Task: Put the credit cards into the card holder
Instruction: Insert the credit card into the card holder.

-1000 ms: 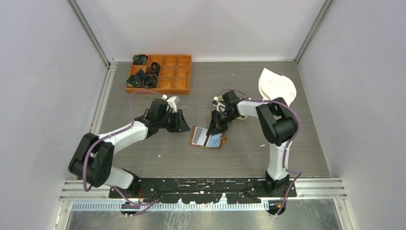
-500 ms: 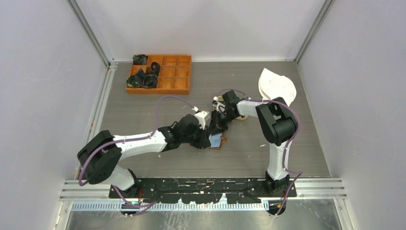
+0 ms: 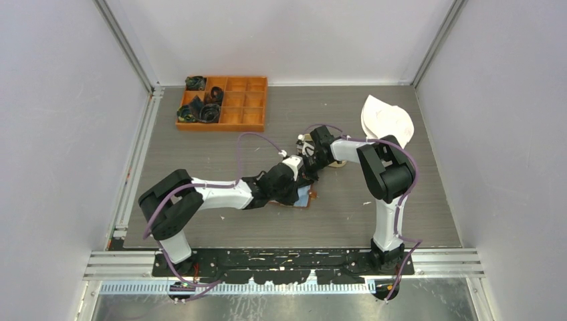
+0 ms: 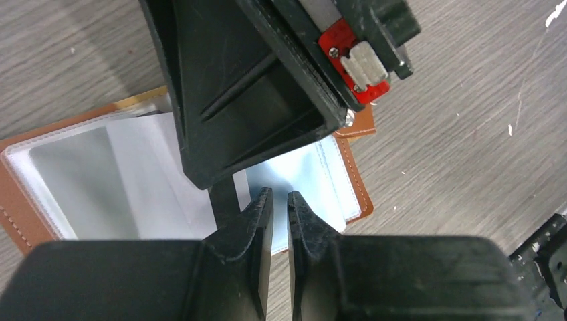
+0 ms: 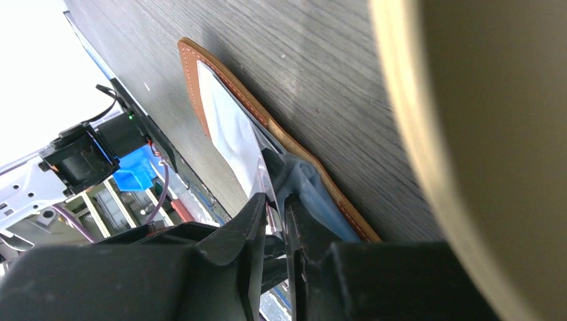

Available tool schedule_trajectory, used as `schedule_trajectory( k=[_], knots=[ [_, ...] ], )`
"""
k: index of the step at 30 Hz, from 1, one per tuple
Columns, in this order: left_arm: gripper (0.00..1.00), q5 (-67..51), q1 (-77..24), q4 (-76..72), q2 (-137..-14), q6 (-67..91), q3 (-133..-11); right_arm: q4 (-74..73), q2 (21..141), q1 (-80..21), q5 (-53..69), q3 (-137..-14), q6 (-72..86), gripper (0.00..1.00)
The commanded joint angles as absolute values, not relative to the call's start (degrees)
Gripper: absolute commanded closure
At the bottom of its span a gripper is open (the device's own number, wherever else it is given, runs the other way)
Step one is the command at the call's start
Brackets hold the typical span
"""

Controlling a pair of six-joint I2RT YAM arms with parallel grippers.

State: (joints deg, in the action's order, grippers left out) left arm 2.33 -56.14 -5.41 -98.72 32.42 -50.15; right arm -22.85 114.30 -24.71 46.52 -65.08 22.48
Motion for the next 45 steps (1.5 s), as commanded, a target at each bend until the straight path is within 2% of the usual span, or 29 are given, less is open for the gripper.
schedule_trajectory(
  k=[1,6,11,14,28,37,40,45],
  knots=[
    [0.84,9.02,-56.29,-7.65,-98.1,29.85,-51.15,-24.41,116.09,-24.96,43.0,-66.06,21.11,0.77],
    [0.8,10.94,-56.34,-7.73,-97.87,28.64,-50.33,-24.84,116.04,-24.96,42.63,-66.34,20.75,0.72],
    [0.78,12.82,-56.33,-7.95,-97.93,28.36,-49.46,-26.37,116.01,-24.82,42.9,-67.26,19.94,0.58],
    [0.77,13.35,-56.21,-8.38,-97.92,28.32,-48.92,-27.6,115.62,-24.81,43.66,-68.18,19.25,0.55],
    [0.73,11.54,-55.81,-9.06,-92.89,25.56,-47.29,-32.13,111.84,-24.26,44.58,-70.61,15.67,0.5],
    [0.7,6.81,-55.5,-12.71,-79.98,22.7,-39.34,-34.09,110.62,-24.21,44.31,-71.51,13.7,0.49],
    [0.63,6.47,-53.67,-12.61,-75.55,23.17,-36.4,-34.57,110.6,-24.17,44.17,-71.84,13.23,0.49],
    [0.59,0.78,-45.04,-14.2,-71.93,27.62,-31.97,-35.14,110.77,-24.09,43.02,-72.15,13.18,0.49]
  ],
)
